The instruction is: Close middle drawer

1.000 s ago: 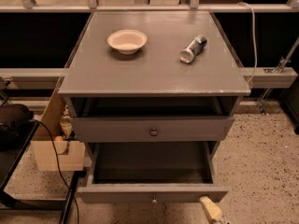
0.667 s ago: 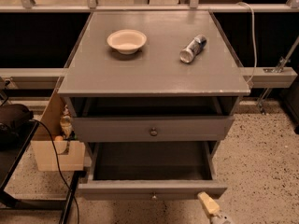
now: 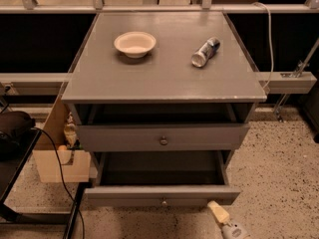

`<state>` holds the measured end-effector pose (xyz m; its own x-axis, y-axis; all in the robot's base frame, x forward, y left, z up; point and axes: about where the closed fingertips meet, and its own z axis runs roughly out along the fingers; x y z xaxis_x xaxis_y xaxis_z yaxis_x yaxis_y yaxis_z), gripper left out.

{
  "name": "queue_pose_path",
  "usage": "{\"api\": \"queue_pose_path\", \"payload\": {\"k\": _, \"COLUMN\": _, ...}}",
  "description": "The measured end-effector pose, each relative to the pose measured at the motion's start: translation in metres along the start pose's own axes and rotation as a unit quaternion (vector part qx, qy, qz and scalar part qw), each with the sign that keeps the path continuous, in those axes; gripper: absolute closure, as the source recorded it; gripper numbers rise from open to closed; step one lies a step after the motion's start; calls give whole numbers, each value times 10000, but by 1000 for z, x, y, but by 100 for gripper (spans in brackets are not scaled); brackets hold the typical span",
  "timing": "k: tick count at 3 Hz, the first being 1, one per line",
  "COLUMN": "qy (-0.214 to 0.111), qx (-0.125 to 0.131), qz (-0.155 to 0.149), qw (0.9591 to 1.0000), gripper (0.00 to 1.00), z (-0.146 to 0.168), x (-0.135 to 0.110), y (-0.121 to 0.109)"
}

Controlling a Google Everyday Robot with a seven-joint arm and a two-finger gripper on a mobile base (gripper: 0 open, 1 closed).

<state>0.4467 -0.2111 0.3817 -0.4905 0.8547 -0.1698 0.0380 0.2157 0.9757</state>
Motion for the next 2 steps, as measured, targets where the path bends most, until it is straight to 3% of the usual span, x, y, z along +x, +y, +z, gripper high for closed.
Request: {"api": "queue_pose_path", "payload": {"k": 2, "qy": 119, "qx": 66, "qz": -186, "qw": 9997, "gripper": 100, "z": 18, "x": -11, "y": -1}}
